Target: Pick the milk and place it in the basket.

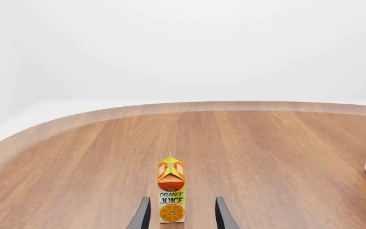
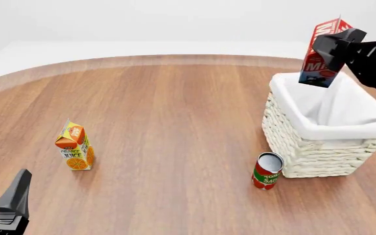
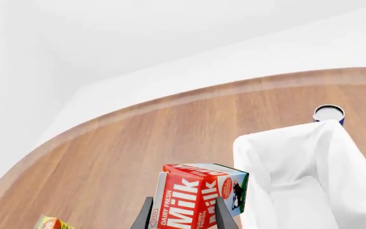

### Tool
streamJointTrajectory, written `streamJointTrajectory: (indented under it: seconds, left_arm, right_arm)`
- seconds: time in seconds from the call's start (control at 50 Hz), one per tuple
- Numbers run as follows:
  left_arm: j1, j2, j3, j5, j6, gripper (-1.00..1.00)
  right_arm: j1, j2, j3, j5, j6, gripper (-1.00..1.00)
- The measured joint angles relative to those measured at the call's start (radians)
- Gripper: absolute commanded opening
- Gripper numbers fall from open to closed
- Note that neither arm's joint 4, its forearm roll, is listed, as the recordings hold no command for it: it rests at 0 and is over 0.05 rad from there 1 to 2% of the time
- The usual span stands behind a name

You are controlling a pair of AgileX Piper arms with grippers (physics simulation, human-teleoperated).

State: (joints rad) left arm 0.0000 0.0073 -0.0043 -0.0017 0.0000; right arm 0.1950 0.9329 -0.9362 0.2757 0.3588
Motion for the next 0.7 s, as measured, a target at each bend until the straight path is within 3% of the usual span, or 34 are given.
streamJointTrajectory:
  seconds: [0.7]
  left_arm:
    - [0.0,0.0,0.0,0.0,0.0,1.0]
  right_arm:
    - [-0.126,0.148,0.048,-0.133,-0.025,-1.0]
